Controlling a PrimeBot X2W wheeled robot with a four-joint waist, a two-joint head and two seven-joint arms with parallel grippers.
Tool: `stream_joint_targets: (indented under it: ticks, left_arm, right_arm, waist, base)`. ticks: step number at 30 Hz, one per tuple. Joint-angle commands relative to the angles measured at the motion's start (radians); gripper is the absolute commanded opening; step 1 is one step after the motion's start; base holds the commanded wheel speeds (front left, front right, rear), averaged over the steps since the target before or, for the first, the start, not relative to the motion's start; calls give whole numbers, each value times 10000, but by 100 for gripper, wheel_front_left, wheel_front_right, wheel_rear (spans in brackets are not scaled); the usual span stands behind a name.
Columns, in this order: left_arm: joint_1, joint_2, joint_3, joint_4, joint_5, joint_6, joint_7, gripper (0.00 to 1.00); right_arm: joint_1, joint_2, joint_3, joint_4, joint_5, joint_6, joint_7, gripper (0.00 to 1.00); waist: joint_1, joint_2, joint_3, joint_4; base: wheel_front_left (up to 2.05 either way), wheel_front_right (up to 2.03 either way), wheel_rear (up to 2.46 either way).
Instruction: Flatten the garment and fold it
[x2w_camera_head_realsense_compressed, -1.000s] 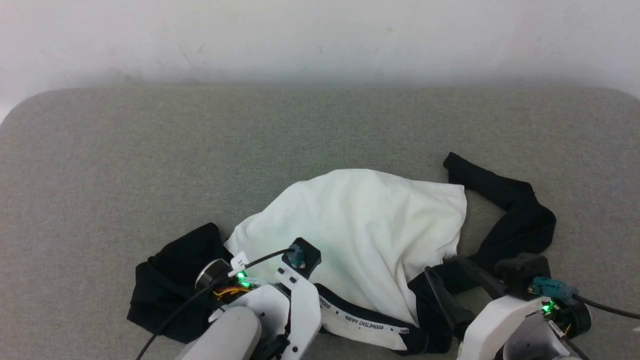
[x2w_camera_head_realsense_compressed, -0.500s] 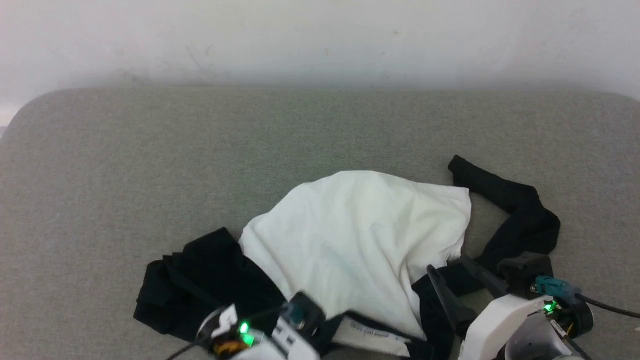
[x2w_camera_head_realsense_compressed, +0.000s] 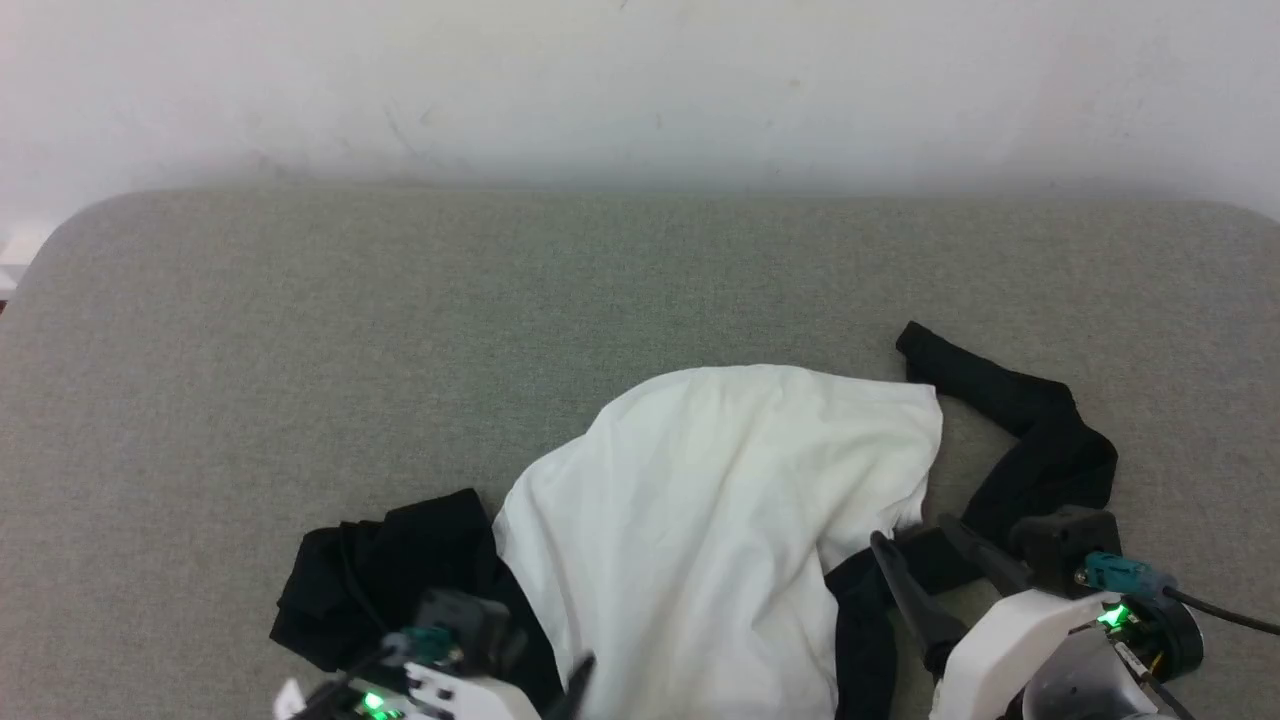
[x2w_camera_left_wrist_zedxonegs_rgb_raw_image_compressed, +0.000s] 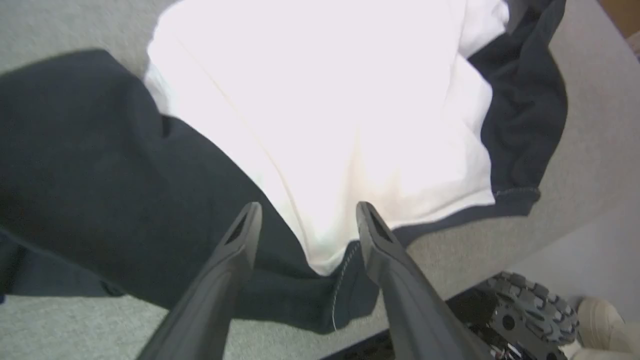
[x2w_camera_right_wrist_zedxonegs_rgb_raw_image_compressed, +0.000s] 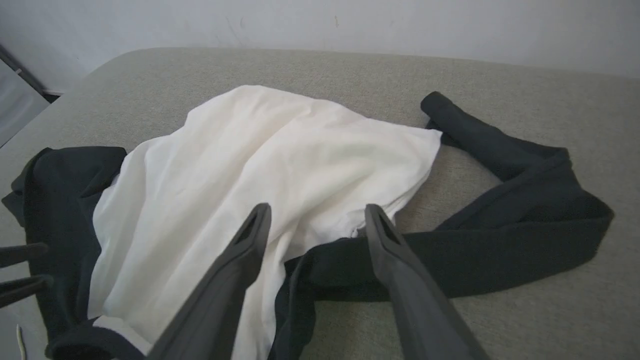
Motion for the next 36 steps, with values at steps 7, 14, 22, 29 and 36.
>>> stream_joint_targets:
  ticks: [7,14,22,29,36]
  left_arm:
    - [-1218,-369,568,552,748,6,-2531,100]
    - [-4070,-1043,78,3326,1138,-1011,-3451,100]
    - [-6476,-1207,-497,6263,1104,-2079,-2396,100]
    - [-7198,-244,-919,6928,557,-2436,-315,100]
    - [-7766,1368,-1703,5590,-1049,-2503,979,0]
  right_arm:
    - [156,92,-255,-117,-185,-7,-36,100]
    - [-283,166,-254,-447,-333,-7,-705,100]
    - [-1178,245,14,-472,-462,-7,-2715,100]
    - [-1619,326,207,-53,-471,-7,-3929,100]
    - [-1900,391,347,454,-314,-7,-4260,100]
  waist:
    - [0,-1,-86,-142]
    - [0,-1,475,-562]
    - [0,-1,1418,-1729]
    - [0,-1,1951,-2670]
    - [0,-1,2411,-3280]
  base:
    - [0,0,0]
    - [0,0,0]
    - [0,0,0]
    - [0,0,0]
    - [0,0,0]
